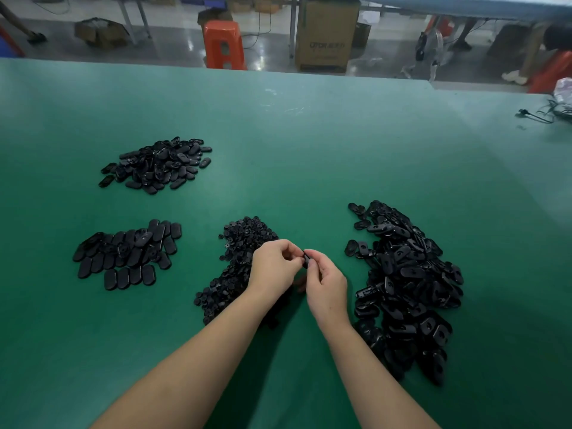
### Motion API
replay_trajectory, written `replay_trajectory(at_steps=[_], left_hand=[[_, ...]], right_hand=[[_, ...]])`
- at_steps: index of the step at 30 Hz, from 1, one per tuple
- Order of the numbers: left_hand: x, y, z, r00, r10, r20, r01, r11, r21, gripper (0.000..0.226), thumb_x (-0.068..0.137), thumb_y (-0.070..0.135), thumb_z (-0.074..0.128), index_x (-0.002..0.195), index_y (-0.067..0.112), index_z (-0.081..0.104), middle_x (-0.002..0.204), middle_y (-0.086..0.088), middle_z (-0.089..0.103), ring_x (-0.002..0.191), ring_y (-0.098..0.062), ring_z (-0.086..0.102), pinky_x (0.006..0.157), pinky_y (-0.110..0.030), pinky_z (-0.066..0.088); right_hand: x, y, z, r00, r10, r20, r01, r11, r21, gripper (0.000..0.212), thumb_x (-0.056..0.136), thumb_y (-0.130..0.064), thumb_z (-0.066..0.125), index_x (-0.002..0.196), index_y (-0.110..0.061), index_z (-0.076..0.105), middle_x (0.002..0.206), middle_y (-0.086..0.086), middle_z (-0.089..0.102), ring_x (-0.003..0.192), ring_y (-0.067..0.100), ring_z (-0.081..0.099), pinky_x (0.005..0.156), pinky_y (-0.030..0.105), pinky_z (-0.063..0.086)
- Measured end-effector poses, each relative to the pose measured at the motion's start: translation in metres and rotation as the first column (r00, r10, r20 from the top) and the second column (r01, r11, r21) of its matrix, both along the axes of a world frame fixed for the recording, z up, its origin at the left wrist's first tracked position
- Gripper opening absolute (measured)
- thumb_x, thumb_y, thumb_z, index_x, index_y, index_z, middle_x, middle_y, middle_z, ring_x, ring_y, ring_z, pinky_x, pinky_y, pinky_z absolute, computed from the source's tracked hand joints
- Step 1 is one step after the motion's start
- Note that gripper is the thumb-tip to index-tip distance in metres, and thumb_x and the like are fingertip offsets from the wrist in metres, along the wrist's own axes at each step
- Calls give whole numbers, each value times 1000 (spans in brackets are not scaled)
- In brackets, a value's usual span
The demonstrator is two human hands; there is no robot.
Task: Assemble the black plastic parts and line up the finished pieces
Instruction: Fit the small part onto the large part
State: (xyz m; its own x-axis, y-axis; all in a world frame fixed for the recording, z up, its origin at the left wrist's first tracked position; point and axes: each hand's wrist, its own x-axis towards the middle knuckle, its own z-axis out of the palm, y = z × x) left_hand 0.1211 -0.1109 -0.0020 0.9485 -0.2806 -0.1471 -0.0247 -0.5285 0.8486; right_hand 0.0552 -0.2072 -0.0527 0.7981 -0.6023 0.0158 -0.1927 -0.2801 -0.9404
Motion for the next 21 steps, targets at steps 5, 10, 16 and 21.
replay_trajectory(at_steps=[5, 10, 16, 21], left_hand=[[1, -5, 0, 999, 22, 31, -23, 998, 59, 14, 81, 14, 73, 71, 23, 71, 68, 10, 68, 63, 0, 59, 57, -11, 43], [-5, -11, -1, 985, -34, 170, 16, 994, 104, 8, 85, 17, 72, 80, 22, 75, 86, 7, 64, 80, -10, 61, 76, -26, 48], [-16, -11, -4, 961, -111, 255, 71, 984, 161, 23, 96, 19, 62, 113, 18, 77, 121, 7, 66, 108, -12, 62, 95, -34, 52], [-21, -6, -4, 916, -261, 304, 206, 958, 199, 31, 99, 17, 55, 124, 21, 72, 127, 3, 65, 116, -13, 59, 99, -32, 50]], right_hand=[[0, -2, -2, 1000, -1, 0, 1, 1000, -12, 27, 103, -13, 52, 119, -22, 72, 101, -24, 69, 97, -15, 60, 79, 1, 43], [2, -5, -4, 999, -33, 9, 33, 999, 18, 27, 104, -12, 51, 119, -20, 71, 104, -17, 70, 98, -3, 65, 86, 12, 47], [3, -8, -5, 998, -68, 16, 67, 994, 89, 25, 104, -13, 50, 115, -21, 71, 106, -13, 72, 101, 2, 67, 90, 23, 53], [2, -7, -4, 994, -89, 65, 70, 965, 254, 20, 103, -9, 54, 112, -20, 68, 109, -7, 73, 103, 1, 68, 90, 18, 54]])
